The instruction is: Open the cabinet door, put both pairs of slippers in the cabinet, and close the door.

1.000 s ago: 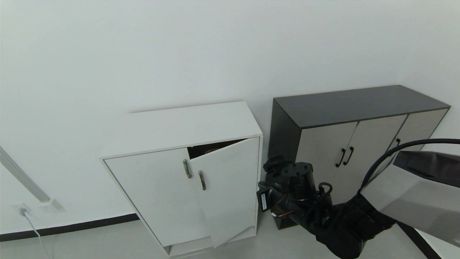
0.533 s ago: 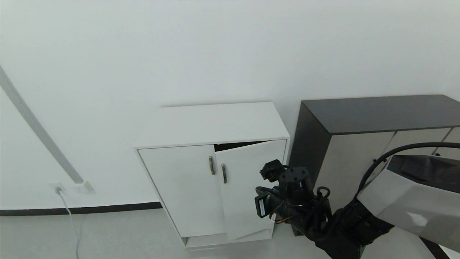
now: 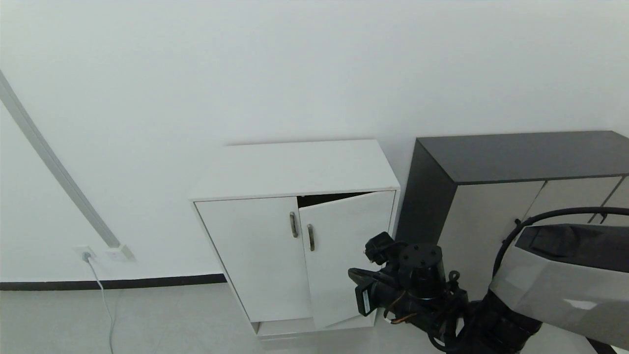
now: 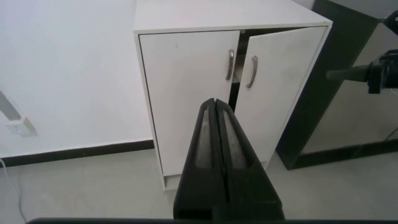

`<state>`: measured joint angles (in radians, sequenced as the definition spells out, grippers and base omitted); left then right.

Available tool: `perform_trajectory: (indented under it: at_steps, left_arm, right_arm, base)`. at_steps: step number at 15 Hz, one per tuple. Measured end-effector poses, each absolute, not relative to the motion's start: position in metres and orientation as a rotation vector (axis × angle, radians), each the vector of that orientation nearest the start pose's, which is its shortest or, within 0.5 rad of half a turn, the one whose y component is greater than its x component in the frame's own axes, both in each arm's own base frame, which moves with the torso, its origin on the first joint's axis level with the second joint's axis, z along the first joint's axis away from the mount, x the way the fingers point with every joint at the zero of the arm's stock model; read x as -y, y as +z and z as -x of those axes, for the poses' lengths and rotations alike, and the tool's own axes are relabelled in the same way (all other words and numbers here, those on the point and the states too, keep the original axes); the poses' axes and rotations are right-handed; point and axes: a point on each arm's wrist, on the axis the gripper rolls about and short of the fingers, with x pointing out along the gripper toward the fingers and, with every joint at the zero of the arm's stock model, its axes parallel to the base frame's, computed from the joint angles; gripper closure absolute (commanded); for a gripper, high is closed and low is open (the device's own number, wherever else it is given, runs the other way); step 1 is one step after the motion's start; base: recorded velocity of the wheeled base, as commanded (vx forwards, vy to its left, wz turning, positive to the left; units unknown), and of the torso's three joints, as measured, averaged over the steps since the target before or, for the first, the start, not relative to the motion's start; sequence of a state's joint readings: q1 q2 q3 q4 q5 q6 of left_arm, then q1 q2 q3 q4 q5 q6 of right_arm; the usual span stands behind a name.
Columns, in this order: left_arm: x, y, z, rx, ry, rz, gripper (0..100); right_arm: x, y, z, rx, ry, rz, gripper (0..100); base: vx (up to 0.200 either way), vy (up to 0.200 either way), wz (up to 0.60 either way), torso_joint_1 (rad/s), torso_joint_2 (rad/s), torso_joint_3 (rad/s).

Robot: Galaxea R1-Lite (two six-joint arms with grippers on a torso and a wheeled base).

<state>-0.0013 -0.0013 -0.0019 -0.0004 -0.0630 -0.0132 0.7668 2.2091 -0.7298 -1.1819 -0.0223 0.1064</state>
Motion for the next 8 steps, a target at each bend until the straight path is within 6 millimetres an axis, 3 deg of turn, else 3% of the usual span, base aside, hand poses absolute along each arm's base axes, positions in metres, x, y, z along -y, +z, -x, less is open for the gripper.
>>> perform_trajectory:
  at_steps: [3,8]
  left_arm:
    - [0.0014,0.076,0.0231,0.003,-0.065,0.012,100]
    - [0.0014,0.0761,0.0231,0.003,-0.064,0.011,100]
  right_arm:
    - [-0.2522,0.0403,-0.2618,-0.333,0.734,0.02,100]
    - [-0.2509,0.0376,-0.2599,-0.342,0.736,0.033,100]
  base:
    - [0.0,0.0,0.0,0.0,0.0,0.0]
    - [0.2,0.0,0.0,0.0,0.0,0.003]
